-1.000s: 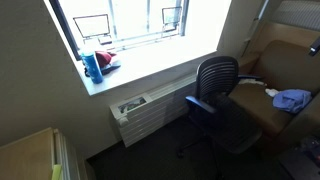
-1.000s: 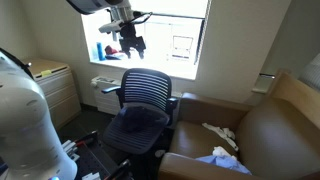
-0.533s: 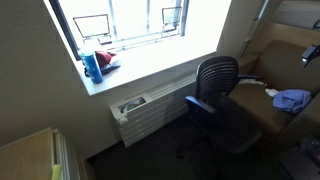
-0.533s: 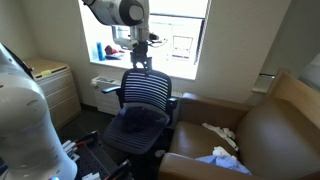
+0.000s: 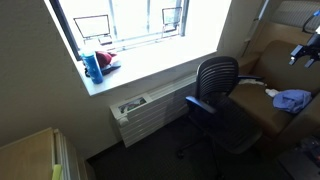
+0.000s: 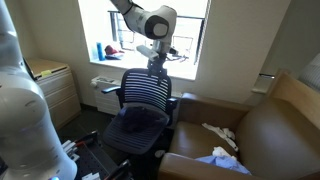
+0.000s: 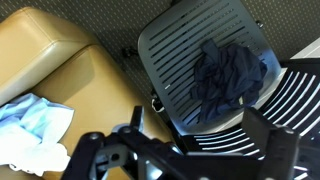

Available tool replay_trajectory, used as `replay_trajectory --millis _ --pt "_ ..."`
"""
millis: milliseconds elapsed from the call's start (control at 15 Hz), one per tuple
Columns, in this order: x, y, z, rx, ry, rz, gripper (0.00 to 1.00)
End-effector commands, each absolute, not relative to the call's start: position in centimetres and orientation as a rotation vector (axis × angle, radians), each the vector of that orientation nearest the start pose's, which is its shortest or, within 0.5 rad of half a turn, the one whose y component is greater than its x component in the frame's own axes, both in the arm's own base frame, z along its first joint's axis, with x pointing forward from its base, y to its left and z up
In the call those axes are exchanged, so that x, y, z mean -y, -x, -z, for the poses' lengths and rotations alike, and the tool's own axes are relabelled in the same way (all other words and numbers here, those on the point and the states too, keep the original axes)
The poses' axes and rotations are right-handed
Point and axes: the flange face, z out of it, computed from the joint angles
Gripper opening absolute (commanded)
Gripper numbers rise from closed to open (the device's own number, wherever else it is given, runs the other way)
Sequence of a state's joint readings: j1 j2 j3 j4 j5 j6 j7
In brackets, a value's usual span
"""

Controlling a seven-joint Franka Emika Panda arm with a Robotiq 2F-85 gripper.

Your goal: Move the blue fabric from the brown couch to the black chair

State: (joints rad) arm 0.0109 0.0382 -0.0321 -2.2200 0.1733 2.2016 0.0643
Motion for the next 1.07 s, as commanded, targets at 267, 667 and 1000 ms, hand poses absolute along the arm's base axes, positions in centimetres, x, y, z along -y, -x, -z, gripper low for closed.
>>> replay_trajectory --millis 267,667,1000 --pt "3.3 -56.9 -29.3 -0.569 3.089 0.090 1.00" --pt "12.7 -63.0 -20.1 -0.906 3.229 0.419 1.00" --pt "14.3 -63.4 -18.1 -0.989 3.221 0.394 1.00"
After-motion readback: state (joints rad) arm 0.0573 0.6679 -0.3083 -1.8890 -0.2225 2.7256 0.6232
